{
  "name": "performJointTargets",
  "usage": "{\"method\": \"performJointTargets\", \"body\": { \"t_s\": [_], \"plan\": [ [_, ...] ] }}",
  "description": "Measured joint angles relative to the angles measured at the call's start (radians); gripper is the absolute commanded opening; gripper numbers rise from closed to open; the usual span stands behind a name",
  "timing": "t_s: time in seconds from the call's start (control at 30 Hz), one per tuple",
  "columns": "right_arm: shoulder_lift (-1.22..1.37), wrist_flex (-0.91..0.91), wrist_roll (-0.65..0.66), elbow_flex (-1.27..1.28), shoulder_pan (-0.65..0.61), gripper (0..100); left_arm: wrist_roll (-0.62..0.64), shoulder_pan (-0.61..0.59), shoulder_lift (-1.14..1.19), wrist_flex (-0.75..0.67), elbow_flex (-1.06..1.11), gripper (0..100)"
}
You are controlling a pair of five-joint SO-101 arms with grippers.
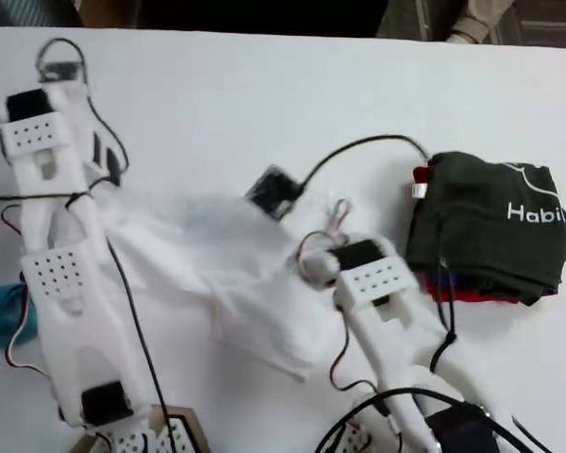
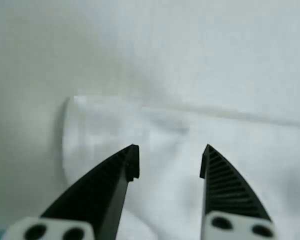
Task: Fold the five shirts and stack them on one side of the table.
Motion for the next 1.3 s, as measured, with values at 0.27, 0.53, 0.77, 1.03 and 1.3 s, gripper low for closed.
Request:
{"method": "performJointTargets", "body": {
  "t_s": [0.27, 0.53, 0.77, 1.03, 1.3],
  "plan": [
    [0.0, 0.213, 0.025, -0.008, -0.219, 18.4, -0.009, 0.012, -0.226, 0.0, 0.322, 22],
    [0.132, 0.252, 0.037, -0.008, -0.313, 23.6, -0.012, 0.009, -0.376, -0.129, 0.629, 22],
    [0.184, 0.261, 0.035, -0.008, -0.439, 23.4, -0.012, -0.074, -0.394, -0.209, 0.767, 22],
    [0.183, 0.341, 0.037, -0.037, -0.454, 23.4, -0.012, -0.097, -0.4, -0.218, 0.769, 22],
    [-0.008, 0.463, 0.037, -0.054, -0.476, 23.4, -0.014, -0.129, -0.4, -0.232, 0.769, 22]
  ]
}}
